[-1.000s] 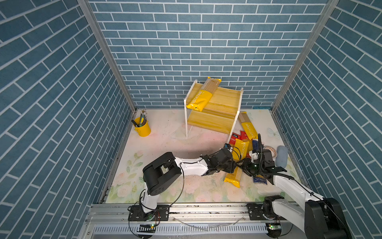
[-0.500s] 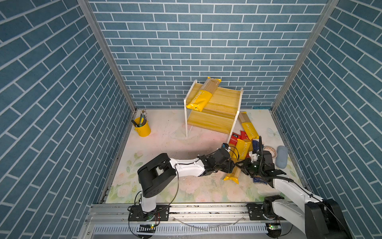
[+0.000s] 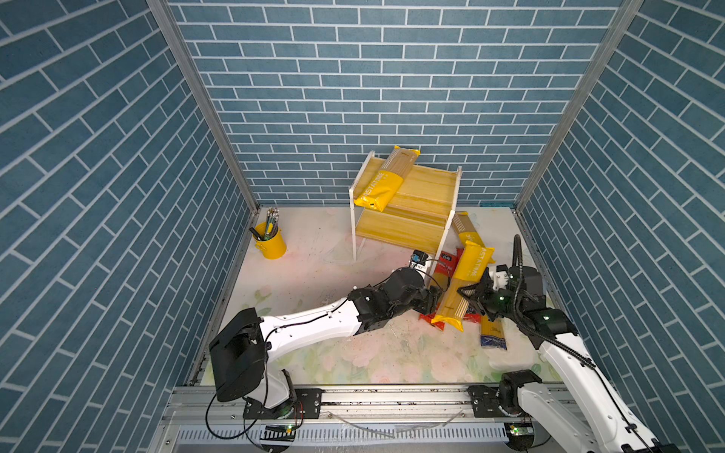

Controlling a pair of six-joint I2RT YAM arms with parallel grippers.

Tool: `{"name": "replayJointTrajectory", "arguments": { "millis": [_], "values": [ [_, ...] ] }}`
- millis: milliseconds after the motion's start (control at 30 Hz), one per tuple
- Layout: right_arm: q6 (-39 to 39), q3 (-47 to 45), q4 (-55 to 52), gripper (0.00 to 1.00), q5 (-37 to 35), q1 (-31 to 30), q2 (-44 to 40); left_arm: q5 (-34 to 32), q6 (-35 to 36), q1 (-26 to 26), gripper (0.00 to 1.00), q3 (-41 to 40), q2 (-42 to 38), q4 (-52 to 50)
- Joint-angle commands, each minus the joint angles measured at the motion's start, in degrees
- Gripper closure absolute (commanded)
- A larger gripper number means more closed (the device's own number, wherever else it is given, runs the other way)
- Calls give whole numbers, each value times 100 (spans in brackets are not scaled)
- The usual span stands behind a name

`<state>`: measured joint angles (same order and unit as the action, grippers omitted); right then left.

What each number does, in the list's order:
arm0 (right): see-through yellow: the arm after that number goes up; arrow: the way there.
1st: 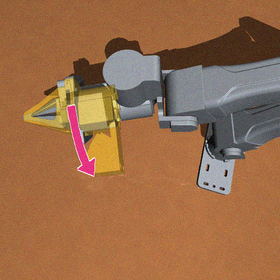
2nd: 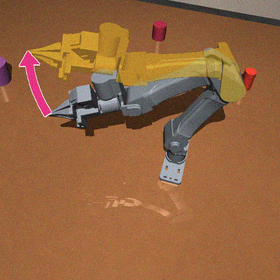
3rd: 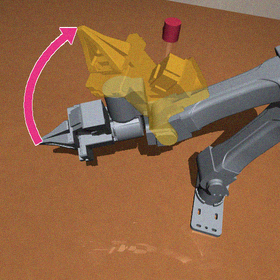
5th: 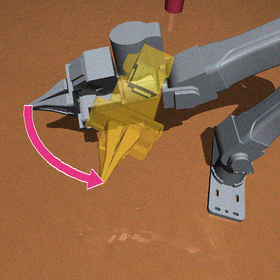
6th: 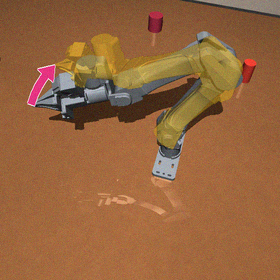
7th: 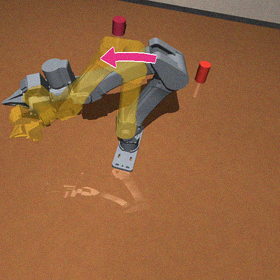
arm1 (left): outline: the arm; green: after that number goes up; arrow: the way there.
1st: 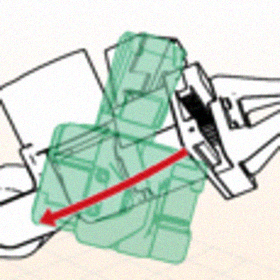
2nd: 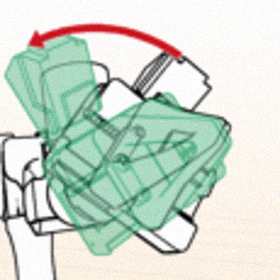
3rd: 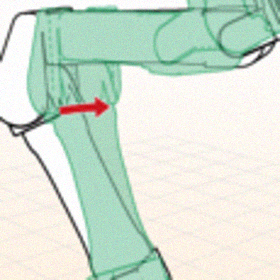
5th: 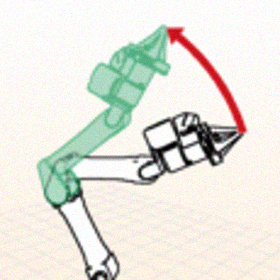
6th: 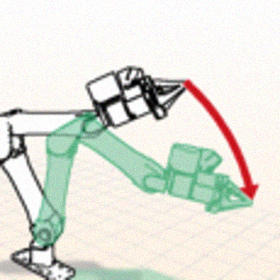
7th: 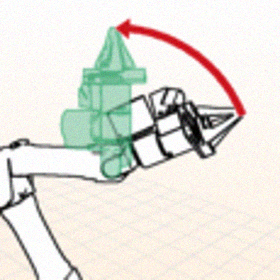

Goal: Arrange pasta packages on shelves
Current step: Place the pasta bag on the shelf.

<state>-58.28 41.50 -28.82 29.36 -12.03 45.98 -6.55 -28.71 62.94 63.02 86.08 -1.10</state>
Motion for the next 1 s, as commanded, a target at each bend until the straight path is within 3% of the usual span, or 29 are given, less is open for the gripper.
{"name": "replayJointTrajectory", "arguments": {
  "millis": [0, 333, 800, 967],
  "values": [
    [435, 1081, -226, 97, -19, 26, -10, -467, 404, 48, 35, 202, -371, -471],
    [1042, 3610, -1174, 99, -80, 52, 896, -930, 815, 37, 32, 213, -724, -776],
    [407, 5461, 179, 100, 269, 52, 2223, -1295, 835, 15, 28, 9, -908, -897],
    [56, 5742, 605, 100, 360, -39, 2682, -1476, 871, -72, 27, 32, -1019, -1085]
  ]
}}
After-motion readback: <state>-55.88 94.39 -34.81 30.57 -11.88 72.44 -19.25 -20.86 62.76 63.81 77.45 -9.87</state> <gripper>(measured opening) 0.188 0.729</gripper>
